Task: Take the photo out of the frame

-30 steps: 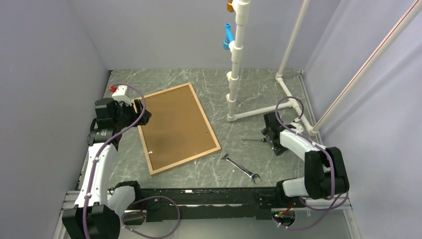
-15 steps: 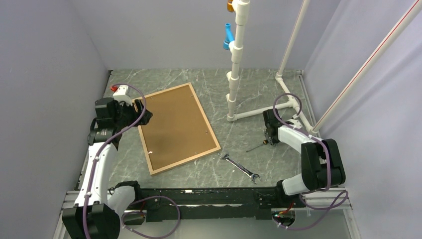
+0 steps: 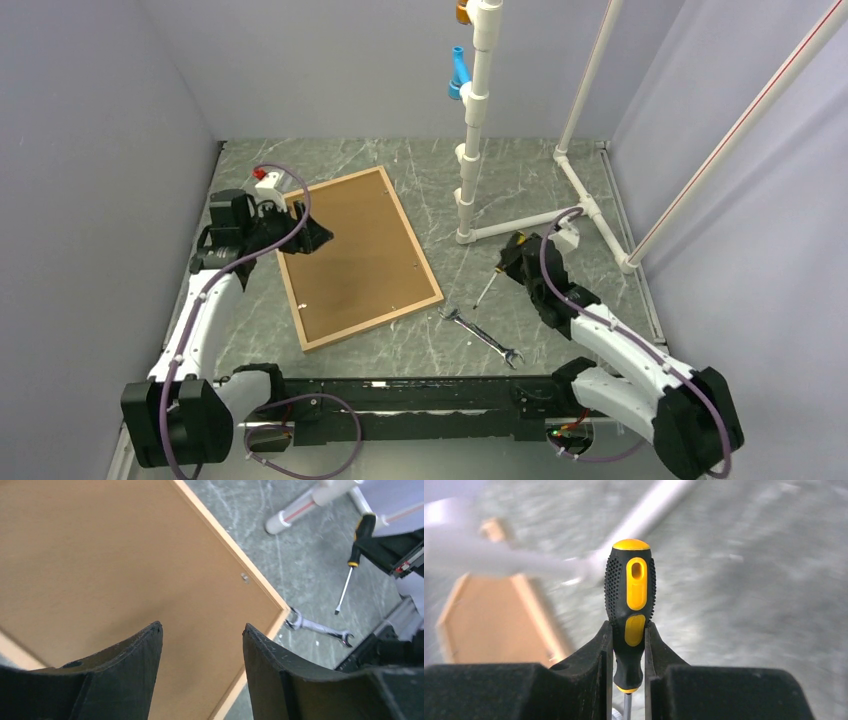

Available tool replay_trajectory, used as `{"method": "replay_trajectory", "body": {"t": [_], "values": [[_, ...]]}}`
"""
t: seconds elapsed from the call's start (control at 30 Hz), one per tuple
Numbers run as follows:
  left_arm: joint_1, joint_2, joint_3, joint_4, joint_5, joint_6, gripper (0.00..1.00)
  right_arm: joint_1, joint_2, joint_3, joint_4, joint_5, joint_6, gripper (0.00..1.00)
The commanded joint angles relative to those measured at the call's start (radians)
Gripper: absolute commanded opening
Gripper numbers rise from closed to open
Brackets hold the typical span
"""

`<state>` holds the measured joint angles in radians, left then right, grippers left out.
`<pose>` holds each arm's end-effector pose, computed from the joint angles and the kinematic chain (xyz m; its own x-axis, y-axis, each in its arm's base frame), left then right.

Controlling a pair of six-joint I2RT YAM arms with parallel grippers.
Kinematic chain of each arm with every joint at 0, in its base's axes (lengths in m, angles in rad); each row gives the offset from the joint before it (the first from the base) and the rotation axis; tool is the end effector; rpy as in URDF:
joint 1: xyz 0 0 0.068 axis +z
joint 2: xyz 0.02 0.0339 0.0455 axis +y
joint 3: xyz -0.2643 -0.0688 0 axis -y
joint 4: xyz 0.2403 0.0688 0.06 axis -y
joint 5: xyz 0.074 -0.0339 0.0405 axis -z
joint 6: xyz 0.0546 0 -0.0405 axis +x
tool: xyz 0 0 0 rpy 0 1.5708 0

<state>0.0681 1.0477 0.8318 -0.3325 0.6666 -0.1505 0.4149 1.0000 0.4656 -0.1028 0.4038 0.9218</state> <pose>0.2371 -0.0177 0.2886 -0.5851 -0.1580 -0.7954 0.3896 0.8054 -0.4466 0.2048 0.0668 0.1912 -0.3941 0.6269 -0.6720 0.3844 0.7766 0.4991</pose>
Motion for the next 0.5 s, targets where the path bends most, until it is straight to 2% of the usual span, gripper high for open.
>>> {"method": "replay_trajectory", "body": {"t": [0.0,0.1,0.2,0.37,0.47], "values": [[-0.072,0.029,0.007,0.058,0.143,0.023,0.64,0.161,-0.082,0.013,0.276,-0.079,-0.181,0.0],[-0.174,0.044,0.001,0.096,0.193,0.017,0.66,0.3,-0.016,0.08,0.311,-0.105,-0.204,0.0],[-0.254,0.068,-0.001,0.212,0.214,-0.039,0.69,0.39,0.066,0.156,0.311,-0.087,-0.169,0.0],[-0.336,0.174,0.179,0.147,0.175,0.001,0.7,0.443,0.133,0.236,0.332,-0.01,-0.109,0.0],[-0.381,0.192,0.097,0.293,0.219,-0.037,0.71,0.446,0.159,0.279,0.331,0.002,-0.066,0.0]]}}
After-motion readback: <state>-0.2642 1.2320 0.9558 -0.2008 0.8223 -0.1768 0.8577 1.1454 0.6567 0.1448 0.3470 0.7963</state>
